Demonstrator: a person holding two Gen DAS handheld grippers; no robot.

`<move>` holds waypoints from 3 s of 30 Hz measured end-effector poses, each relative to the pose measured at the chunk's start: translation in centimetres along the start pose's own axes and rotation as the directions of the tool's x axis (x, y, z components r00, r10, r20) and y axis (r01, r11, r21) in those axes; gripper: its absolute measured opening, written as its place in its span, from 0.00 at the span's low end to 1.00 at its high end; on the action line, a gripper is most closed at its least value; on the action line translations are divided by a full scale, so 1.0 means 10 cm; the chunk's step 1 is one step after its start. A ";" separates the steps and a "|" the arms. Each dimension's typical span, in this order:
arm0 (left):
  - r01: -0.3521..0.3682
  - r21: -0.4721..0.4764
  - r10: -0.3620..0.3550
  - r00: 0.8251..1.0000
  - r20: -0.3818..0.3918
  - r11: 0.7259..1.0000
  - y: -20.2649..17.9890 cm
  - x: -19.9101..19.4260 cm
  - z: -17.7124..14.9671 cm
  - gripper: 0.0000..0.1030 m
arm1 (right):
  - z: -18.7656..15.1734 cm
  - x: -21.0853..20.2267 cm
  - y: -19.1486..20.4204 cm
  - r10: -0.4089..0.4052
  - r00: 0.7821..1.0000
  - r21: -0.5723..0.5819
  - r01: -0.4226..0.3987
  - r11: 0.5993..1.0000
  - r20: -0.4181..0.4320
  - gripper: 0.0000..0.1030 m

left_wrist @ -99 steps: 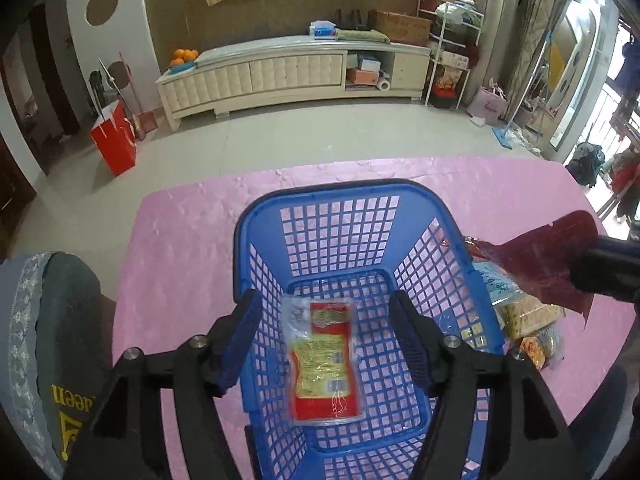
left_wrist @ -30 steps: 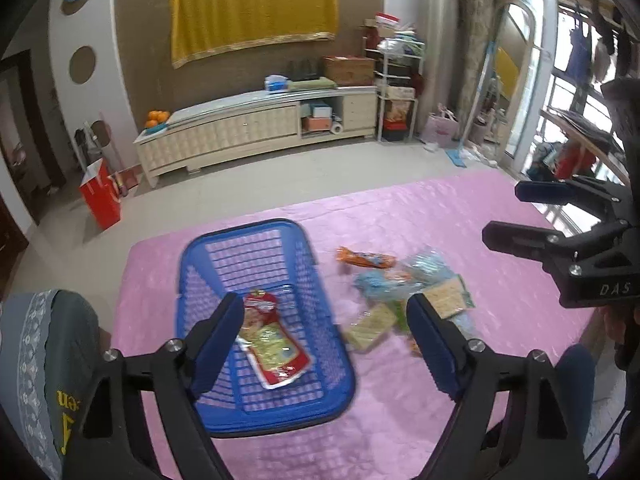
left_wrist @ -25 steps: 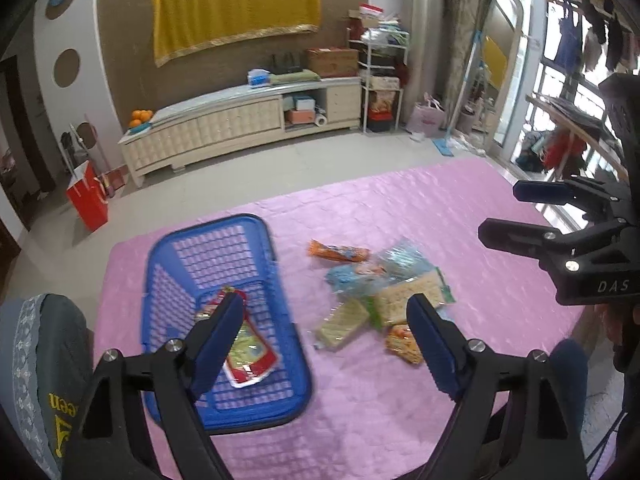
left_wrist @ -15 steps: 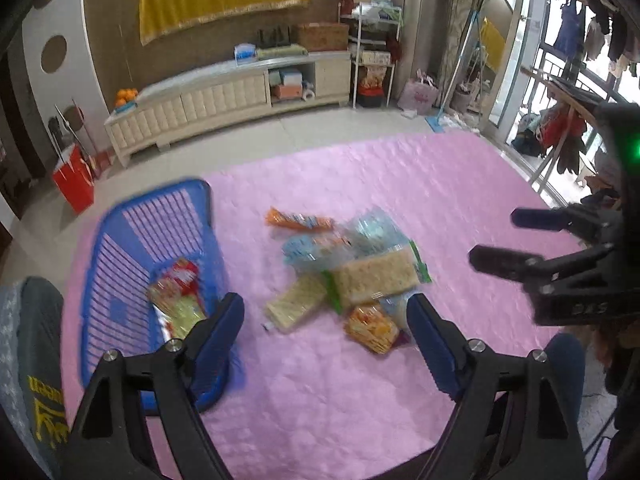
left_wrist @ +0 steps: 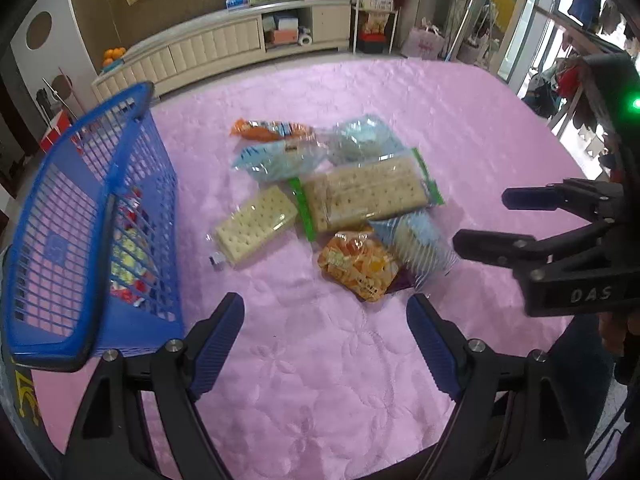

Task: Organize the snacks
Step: 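Move the right tool back to the snacks and grasp the blue-striped bread bag, then grasp the orange chip bag with the left tool while the right tool holds the bread bag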

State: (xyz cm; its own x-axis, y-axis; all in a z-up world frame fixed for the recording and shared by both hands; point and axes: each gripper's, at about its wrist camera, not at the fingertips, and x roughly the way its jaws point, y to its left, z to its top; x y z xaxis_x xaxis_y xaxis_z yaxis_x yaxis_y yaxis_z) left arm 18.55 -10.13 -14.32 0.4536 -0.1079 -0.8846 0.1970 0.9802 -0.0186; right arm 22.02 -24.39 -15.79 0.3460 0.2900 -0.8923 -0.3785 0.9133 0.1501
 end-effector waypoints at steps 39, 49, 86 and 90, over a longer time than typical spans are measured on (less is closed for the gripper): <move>0.128 0.147 -0.114 0.988 -0.101 0.981 -0.11 0.59 0.20 0.79 | -0.17 0.23 -0.43 -0.011 0.997 -0.011 0.010 1.000 -0.071 0.57; 0.119 0.173 -0.092 0.983 -0.159 0.978 -0.25 0.97 0.41 0.79 | -0.23 0.15 -0.64 -0.039 0.997 0.061 0.043 0.997 -0.071 0.57; 0.133 0.171 -0.120 0.989 -0.080 0.976 -0.35 0.62 0.59 0.22 | -0.27 0.03 -0.62 -0.014 0.999 0.068 0.017 0.998 -0.040 0.57; 0.140 0.174 -0.136 0.990 -0.033 0.975 -0.30 0.36 0.54 0.16 | -0.23 -0.08 -0.51 -0.021 1.000 0.051 0.022 0.998 -0.021 0.57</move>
State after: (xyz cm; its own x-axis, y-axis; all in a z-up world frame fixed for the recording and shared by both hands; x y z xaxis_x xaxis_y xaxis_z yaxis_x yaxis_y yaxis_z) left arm 24.31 -14.35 -14.94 0.3935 -0.2351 -0.8888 0.4067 0.9115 -0.0611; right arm 21.67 -29.99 -16.81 0.3360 0.2649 -0.9038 -0.3269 0.9328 0.1519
